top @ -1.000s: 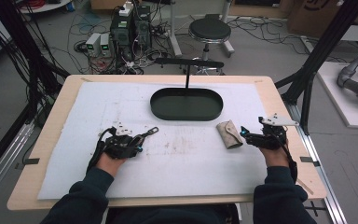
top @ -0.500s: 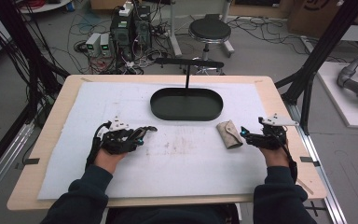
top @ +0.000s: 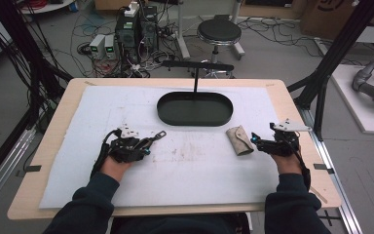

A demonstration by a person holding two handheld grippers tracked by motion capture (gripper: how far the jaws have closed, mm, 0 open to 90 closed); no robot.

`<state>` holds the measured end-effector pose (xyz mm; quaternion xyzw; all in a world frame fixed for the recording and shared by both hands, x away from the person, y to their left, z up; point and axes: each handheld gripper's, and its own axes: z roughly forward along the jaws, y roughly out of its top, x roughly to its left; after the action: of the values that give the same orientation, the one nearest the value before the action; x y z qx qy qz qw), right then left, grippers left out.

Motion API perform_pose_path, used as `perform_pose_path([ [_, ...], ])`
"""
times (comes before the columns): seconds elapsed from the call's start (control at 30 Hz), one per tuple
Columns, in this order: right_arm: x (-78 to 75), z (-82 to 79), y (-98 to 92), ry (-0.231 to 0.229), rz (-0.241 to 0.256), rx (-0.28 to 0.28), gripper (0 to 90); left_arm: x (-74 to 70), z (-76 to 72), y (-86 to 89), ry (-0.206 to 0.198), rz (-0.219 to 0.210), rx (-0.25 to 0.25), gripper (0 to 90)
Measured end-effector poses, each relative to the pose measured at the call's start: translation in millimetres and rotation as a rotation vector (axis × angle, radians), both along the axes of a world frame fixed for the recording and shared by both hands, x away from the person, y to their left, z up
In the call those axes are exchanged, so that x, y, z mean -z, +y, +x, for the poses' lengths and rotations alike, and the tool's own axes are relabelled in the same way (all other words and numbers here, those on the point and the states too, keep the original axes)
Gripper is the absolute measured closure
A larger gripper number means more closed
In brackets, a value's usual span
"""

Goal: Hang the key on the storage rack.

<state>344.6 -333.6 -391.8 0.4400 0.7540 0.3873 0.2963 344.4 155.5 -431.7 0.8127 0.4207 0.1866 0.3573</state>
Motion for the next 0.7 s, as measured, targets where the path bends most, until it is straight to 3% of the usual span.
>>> perform_pose_path([
  [0.07, 0.1, 0.1, -0.3, -0.002, -0.001, -0.001, 20.0, 3.7, 1.4, -3.0, 0.004, 0.038, -0.013, 48.2],
  [0.13, 0.1, 0.1, 0.0, 0.000, 0.001, -0.002, 20.0, 4.7, 1.7, -3.7, 0.008, 0.042, -0.014, 48.1],
  [0.2, 0.3, 0.1, 0.7, 0.002, -0.001, -0.005, 20.0, 9.0, 2.5, -4.9, 0.017, 0.050, -0.024, 41.0],
  [0.27, 0.3, 0.1, 1.1, 0.002, -0.003, -0.005, 20.0, 12.5, 3.1, -0.6, 0.021, 0.014, -0.057, 35.3],
  [0.3, 0.3, 0.1, 1.1, 0.001, -0.005, -0.006, 20.0, 13.2, 3.8, 1.4, 0.022, 0.001, -0.049, 35.3],
  [0.4, 0.5, 0.4, 2.1, 0.005, -0.004, -0.006, 20.0, 13.4, 3.8, -0.2, 0.014, 0.013, -0.043, 37.6],
  [0.5, 0.9, 1.4, 4.4, 0.007, -0.004, -0.015, 20.0, 12.2, 3.2, -1.1, 0.015, 0.010, -0.005, 48.3],
  [0.7, 0.4, 1.9, 5.0, 0.005, -0.008, -0.019, 20.0, 10.3, 4.4, 1.3, 0.026, -0.014, -0.005, 48.4],
])
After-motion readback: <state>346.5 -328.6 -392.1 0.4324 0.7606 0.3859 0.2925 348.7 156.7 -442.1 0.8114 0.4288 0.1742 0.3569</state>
